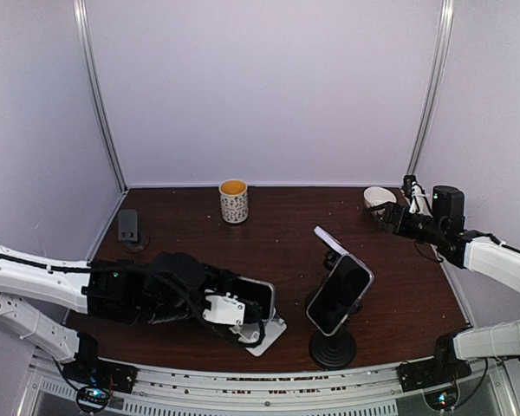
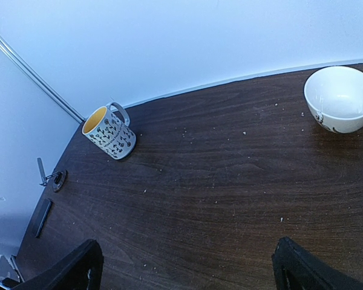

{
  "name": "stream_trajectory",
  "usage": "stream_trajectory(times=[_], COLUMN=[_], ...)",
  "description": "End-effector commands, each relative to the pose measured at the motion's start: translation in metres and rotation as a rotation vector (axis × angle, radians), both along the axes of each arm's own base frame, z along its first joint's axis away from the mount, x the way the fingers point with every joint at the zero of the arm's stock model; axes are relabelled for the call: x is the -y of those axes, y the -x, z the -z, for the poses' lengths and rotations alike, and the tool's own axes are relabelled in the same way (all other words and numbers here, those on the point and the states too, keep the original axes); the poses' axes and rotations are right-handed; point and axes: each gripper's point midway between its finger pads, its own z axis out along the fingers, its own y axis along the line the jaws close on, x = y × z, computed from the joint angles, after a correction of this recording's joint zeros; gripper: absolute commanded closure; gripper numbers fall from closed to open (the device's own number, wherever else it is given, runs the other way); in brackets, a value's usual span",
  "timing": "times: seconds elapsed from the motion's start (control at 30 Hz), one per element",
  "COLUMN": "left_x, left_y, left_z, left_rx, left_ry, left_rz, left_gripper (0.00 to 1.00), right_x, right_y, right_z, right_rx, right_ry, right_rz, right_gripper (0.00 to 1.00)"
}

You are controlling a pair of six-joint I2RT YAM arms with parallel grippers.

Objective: Remove the phone from the phone stand

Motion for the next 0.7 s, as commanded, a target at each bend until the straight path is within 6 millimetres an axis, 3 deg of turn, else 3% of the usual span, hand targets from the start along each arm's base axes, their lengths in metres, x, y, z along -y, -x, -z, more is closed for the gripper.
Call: stream_trajectory(times=[0.0, 0.17, 0.37, 0.67], left_x=[-0.012, -0.047, -0.093, -0.166], left_y=[-0.029, -0.057, -0.082, -0.104], left_z=[-0.047, -0.054, -0.043, 0.014], left_rx=[-0.054, -0.156, -0.295, -0.618], left_ry=[0.249, 0.385, 0.514, 0.682], left_rz=[-0.183, -0.382, -0.631, -1.110], left_gripper=[0.62, 0.63, 0.63, 0.66], right_x=[0.002, 0.002, 0.002, 0.001], right_y=[-0.003, -0.003, -0.003, -0.004], right_z=[-0.004, -0.004, -0.003, -0.001], right_rx=[0.017, 0.018, 0.015, 0.010], right_ry=[0.001, -0.001, 0.001, -0.005], right_rz=[0.007, 0.006, 0.005, 0.002], right_gripper=[0.00, 0.00, 0.00, 0.00])
